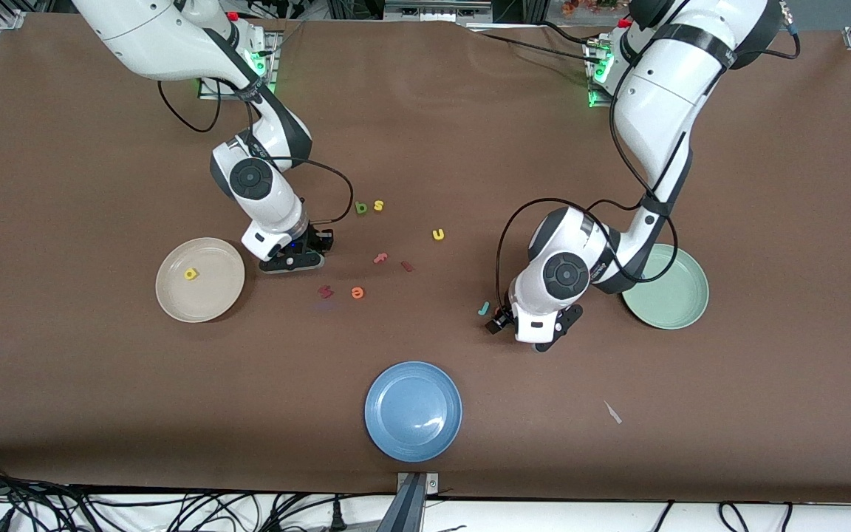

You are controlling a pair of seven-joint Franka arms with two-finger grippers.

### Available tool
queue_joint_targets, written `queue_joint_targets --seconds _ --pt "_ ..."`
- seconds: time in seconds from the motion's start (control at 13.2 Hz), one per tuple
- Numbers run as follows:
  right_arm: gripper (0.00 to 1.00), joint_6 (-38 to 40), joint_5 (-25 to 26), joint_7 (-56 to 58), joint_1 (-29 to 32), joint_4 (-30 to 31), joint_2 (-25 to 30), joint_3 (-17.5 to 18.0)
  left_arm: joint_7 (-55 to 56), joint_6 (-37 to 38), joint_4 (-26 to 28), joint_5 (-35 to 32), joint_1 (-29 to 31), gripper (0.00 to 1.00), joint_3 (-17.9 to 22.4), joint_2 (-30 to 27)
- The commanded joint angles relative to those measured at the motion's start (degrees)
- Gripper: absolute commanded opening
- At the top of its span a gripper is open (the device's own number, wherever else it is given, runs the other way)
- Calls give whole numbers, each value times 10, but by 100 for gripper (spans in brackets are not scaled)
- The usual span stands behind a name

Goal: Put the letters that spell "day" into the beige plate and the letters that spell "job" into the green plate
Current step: 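Release the ring on the green plate while the right gripper grasps the cyan letter, then carry the pink letter to the green plate while the right gripper places the cyan letter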

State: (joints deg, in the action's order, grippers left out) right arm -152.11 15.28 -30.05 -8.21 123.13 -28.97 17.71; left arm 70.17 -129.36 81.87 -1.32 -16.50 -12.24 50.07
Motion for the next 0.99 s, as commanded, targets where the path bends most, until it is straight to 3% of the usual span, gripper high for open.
queue_joint_targets --seconds 0.0,0.15,0.3,0.38,0.68,0.91 --pt "33 -9 13 -11 0 7 -7 -1 6 10 -23 3 -9 87 8 12" --pt "33 -4 13 9 1 5 6 -3 7 10 -24 3 -9 82 8 13" --pt "33 56 12 36 6 -3 36 -4 7 10 -24 2 -13 71 8 14" --pt "33 83 12 55 11 -11 49 -4 7 10 -24 1 -13 71 8 16" --pt "33 119 8 200 88 -22 74 -4 7 10 -24 1 -16 64 9 20" --pt "33 119 8 321 115 -22 75 -39 7 10 -24 1 -15 56 9 19"
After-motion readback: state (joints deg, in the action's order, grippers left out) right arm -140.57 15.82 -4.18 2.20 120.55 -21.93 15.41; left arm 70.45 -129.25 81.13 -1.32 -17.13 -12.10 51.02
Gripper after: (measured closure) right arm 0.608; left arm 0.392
